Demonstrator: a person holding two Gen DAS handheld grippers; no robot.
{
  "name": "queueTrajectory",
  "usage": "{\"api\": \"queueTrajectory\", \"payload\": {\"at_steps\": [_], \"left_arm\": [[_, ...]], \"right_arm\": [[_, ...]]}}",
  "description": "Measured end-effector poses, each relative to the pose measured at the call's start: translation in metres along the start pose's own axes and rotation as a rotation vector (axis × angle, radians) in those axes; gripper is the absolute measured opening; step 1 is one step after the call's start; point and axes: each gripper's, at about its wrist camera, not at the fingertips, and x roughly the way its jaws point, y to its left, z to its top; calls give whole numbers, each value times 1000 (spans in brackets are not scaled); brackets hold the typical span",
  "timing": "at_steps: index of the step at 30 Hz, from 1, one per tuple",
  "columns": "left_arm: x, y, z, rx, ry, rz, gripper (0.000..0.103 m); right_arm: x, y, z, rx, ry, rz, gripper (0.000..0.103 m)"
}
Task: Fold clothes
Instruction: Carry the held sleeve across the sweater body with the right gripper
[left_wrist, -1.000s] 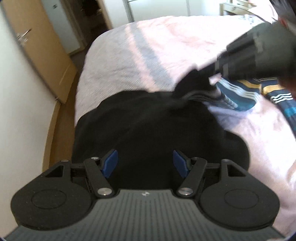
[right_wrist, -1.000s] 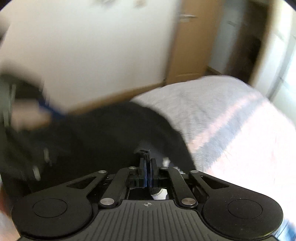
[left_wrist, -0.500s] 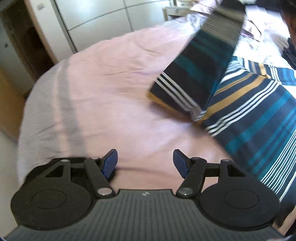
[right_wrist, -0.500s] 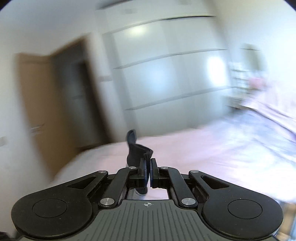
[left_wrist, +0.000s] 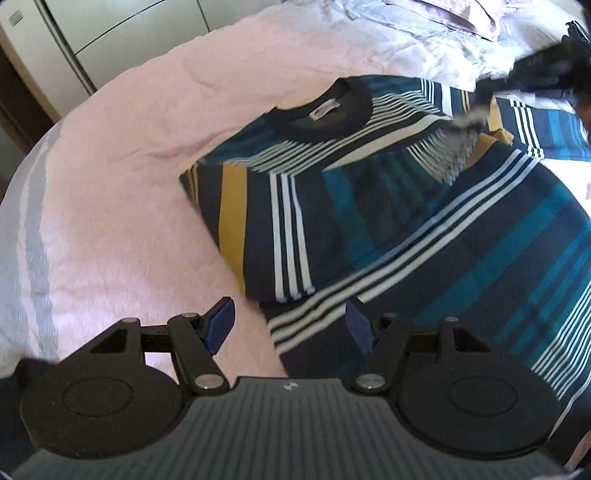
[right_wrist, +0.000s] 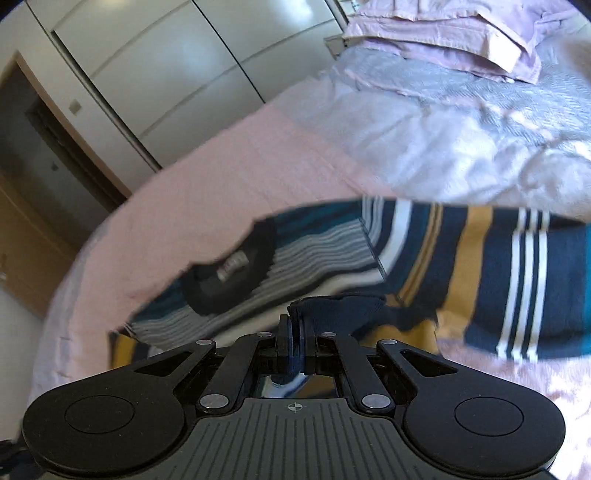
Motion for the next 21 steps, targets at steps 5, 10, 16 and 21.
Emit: {"api": "queueTrajectory", "payload": {"at_steps": [5, 10, 16, 21], "left_arm": [[18, -5, 10, 24, 21, -25, 63], [26, -15, 16, 79, 38, -62, 63], [43, -23, 23, 134, 48, -87, 63], [71, -17, 40, 135, 48, -77, 62]], "right_arm": [[-37, 4, 18, -107, -116, 67, 2], [17, -59, -11, 92, 102, -61, 3], [5, -86, -25, 185, 123, -196, 14], [-15, -65, -23, 106, 47, -117, 14]]}}
